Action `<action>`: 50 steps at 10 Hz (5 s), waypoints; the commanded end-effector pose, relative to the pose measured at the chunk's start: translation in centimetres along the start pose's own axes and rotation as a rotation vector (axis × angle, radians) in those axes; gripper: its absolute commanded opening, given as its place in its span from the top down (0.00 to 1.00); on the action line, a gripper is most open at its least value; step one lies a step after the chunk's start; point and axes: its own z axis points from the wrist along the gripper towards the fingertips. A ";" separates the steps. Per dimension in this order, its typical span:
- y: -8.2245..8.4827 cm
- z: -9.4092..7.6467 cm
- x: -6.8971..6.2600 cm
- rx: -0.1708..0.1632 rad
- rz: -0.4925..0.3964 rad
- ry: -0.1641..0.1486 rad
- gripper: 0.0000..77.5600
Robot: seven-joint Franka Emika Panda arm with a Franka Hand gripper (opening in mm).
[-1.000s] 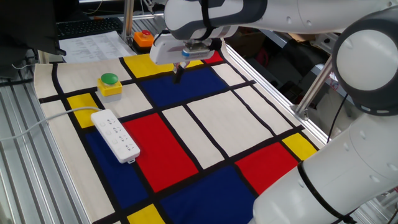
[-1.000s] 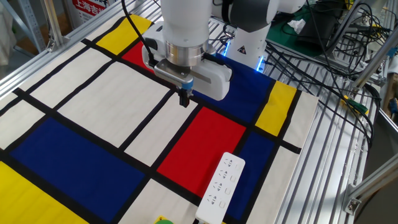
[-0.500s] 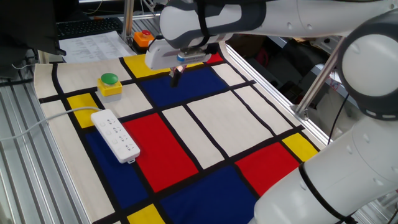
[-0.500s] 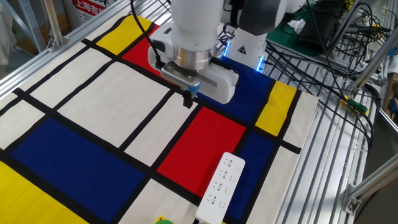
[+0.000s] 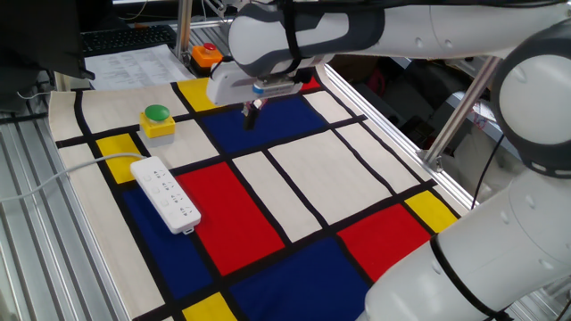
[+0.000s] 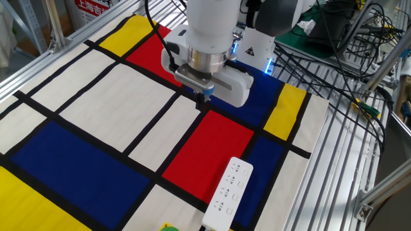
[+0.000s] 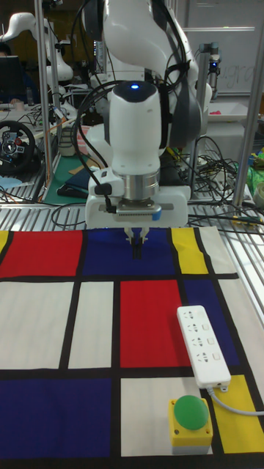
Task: Turn off the power strip by pressing the button
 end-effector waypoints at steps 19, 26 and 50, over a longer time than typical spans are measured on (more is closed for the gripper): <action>1.4 1.5 0.7 -0.031 -0.038 -0.075 1.00; 1.4 1.5 0.7 0.017 -0.114 -0.029 1.00; 3.1 1.6 0.1 -0.042 -0.240 -0.010 1.00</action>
